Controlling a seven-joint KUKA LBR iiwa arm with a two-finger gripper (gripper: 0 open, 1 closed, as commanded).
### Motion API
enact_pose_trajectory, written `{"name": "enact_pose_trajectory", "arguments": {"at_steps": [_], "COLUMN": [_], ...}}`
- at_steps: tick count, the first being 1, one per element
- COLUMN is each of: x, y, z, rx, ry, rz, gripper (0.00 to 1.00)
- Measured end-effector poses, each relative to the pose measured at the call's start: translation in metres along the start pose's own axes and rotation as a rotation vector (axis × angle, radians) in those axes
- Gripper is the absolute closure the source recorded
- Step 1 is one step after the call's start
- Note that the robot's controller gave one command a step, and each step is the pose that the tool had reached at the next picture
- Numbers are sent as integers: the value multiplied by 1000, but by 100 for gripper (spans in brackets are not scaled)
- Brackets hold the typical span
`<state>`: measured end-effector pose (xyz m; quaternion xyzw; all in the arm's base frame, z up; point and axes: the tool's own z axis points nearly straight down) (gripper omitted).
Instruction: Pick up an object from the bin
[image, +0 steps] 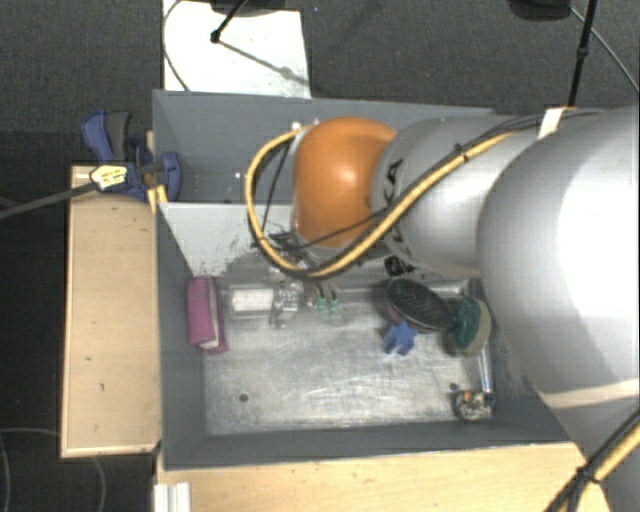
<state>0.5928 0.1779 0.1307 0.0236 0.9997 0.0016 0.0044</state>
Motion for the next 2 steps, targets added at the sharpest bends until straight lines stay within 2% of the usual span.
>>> {"name": "enact_pose_trajectory", "arguments": {"at_steps": [2], "x": [-4], "y": [1], "z": [-52], "rx": [0], "ry": [0], "rz": [-3], "gripper": [100]}}
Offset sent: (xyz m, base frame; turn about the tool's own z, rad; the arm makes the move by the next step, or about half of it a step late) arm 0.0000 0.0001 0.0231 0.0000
